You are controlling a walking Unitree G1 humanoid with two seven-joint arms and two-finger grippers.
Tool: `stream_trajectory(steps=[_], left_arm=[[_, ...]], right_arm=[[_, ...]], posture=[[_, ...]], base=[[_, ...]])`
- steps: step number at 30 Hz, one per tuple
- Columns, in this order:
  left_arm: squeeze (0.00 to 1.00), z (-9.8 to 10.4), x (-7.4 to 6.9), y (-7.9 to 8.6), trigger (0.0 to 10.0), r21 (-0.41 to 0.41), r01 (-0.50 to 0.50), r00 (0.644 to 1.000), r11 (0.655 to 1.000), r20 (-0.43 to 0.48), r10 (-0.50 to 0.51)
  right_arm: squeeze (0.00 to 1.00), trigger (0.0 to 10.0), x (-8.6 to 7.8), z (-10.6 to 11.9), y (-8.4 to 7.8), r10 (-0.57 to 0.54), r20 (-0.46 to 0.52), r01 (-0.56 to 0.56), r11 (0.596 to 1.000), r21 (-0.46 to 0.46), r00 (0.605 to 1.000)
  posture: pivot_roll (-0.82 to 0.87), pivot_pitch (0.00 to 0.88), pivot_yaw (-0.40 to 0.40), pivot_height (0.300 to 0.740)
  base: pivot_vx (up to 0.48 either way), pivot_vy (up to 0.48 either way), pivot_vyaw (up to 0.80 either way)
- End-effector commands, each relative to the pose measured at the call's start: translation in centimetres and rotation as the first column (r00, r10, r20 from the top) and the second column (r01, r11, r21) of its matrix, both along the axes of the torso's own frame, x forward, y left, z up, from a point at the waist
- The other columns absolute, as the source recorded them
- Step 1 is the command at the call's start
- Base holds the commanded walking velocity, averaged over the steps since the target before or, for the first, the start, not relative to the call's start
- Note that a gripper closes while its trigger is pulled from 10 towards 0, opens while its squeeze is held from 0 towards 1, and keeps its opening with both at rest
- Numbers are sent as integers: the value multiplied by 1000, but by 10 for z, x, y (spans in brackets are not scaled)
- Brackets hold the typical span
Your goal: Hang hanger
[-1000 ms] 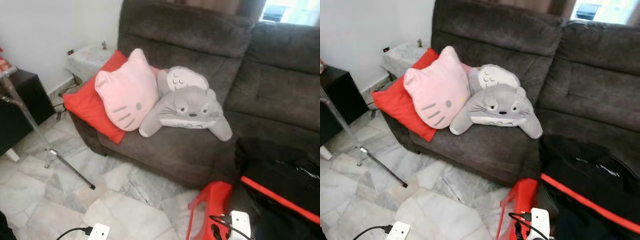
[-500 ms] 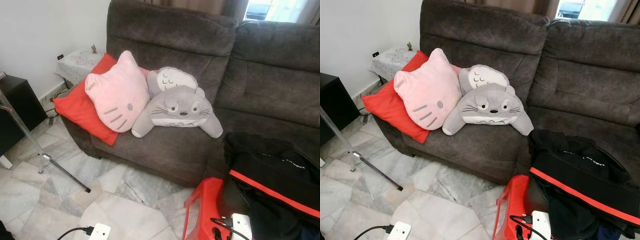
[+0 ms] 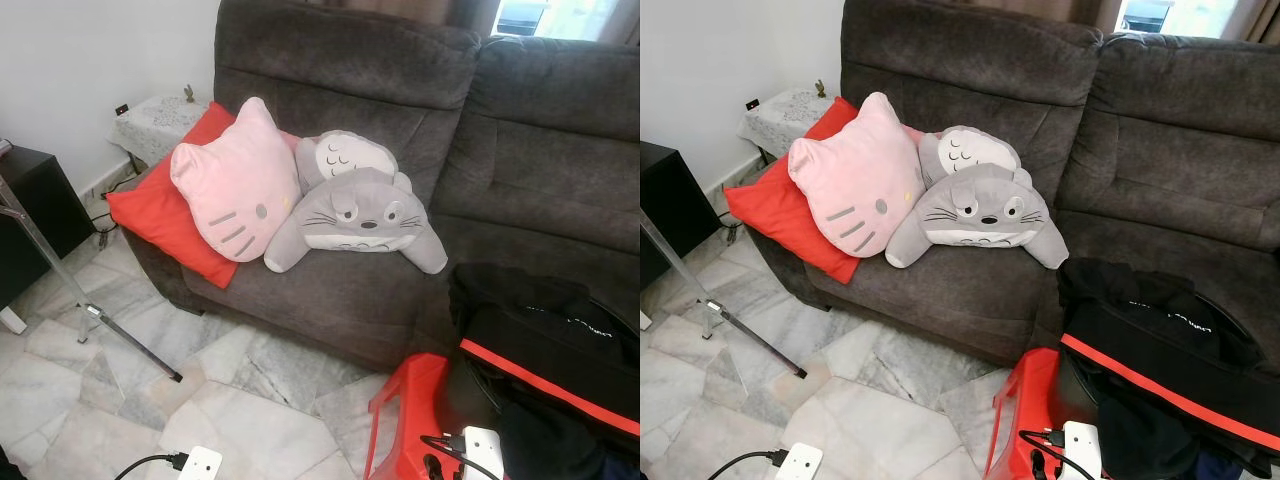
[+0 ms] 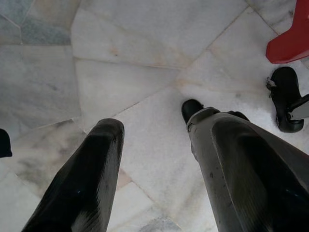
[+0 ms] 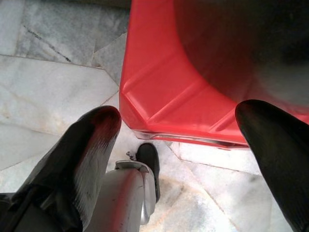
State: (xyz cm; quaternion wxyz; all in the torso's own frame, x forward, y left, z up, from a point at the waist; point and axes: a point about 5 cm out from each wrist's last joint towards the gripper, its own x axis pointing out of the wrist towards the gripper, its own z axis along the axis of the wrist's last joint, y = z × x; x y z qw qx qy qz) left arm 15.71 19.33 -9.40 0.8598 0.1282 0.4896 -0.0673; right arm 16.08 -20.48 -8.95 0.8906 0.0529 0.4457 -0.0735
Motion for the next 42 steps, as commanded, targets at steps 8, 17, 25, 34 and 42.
stream_trajectory(steps=[8, 17, 25, 34, 42], left_arm=[[0, -1, -1, -1, 10000, 0, 8, 1000, 1000, -10, -8], [0, 0, -1, 1, 10000, 6, 3, 1000, 1000, -8, -3], [0, 0, -1, 1, 10000, 9, 2, 1000, 1000, -7, -2], [0, 0, -1, 1, 10000, 14, 2, 1000, 1000, -8, -1], [0, 0, -1, 2, 10000, 11, -8, 1000, 1000, -3, 8]], right_arm=[[0, 10000, 1, 1, -2, -6, 8, 6, 1000, -5, 1000], [0, 10000, 0, 1, -1, -6, 5, 6, 1000, -5, 1000], [0, 10000, 1, 1, -1, -9, 5, 9, 1000, -7, 1000], [0, 10000, 0, 0, -1, -14, -1, 14, 1000, -4, 1000], [0, 10000, 1, 0, -1, -12, -3, 12, 1000, -5, 1000]], posture=[[-78, 0, -23, 740], [-76, 0, -21, 740], [-76, 0, -22, 740], [-76, 0, -21, 740], [-77, 0, -21, 740]], base=[[-266, 0, 0], [-267, 0, 0], [-195, 0, 0], [0, 0, -122], [0, 0, -712]])
